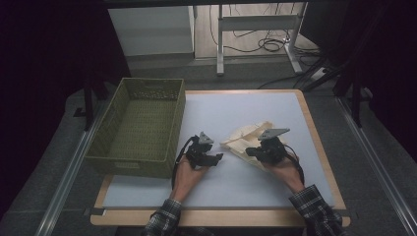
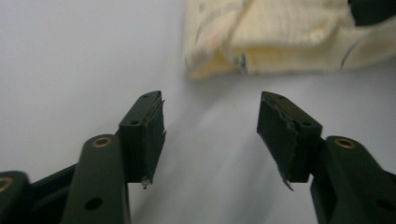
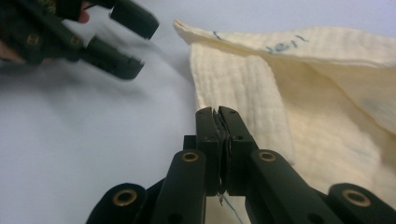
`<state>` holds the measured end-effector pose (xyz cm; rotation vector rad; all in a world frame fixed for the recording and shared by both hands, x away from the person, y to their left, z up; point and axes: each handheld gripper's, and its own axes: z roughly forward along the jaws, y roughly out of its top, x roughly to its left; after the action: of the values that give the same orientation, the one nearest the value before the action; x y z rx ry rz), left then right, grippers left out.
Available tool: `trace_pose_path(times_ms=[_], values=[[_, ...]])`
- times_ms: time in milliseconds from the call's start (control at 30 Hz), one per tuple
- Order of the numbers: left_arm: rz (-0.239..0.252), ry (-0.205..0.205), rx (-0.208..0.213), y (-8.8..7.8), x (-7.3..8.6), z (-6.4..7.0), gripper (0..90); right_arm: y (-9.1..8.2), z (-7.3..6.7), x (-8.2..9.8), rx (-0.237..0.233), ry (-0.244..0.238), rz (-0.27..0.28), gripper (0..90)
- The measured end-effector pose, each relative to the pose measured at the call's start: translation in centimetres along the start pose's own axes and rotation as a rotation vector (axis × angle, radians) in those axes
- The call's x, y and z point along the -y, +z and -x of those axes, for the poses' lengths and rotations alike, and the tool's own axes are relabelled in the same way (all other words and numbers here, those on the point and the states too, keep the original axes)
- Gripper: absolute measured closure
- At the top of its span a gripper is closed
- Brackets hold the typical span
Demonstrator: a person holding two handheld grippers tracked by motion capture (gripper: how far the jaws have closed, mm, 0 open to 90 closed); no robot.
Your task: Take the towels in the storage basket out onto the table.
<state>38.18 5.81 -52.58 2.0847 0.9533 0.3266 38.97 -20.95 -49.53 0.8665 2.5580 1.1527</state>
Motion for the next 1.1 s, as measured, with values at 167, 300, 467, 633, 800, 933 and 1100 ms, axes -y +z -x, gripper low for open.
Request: trace_pose_path(times_ms=[167,300,467,633,800,933,1100], values=[[-0.003,-0.007,-0.008,1.4,-1.9,-0.4,50.3,-0.7,0.5,0.3,0.001,0.008,0.01,87.4],[-0.012,-0.024,0.068,2.7,-2.5,-1.2,75.4,-1.3,0.7,0.6,0.005,0.009,0.012,87.5],[0.02,-0.056,0.065,2.7,-2.9,-1.8,86.4,-2.9,1.2,1.5,0.013,0.029,0.027,87.5],[0.045,-0.072,0.011,1.7,-3.1,-2.5,86.3,-5.9,2.7,3.1,0.08,0.059,0.023,87.5],[0.042,-0.08,-0.028,1.2,-3.0,-2.9,86.2,-8.5,4.7,4.1,0.158,0.089,0.02,87.6],[0.035,-0.081,-0.055,1.1,-3.0,-3.0,86.1,-10.5,7.0,5.0,0.228,0.134,0.023,87.6],[0.032,-0.096,-0.082,0.9,-3.0,-3.4,86.0,-12.4,10.1,5.9,0.31,0.194,0.026,87.5]])
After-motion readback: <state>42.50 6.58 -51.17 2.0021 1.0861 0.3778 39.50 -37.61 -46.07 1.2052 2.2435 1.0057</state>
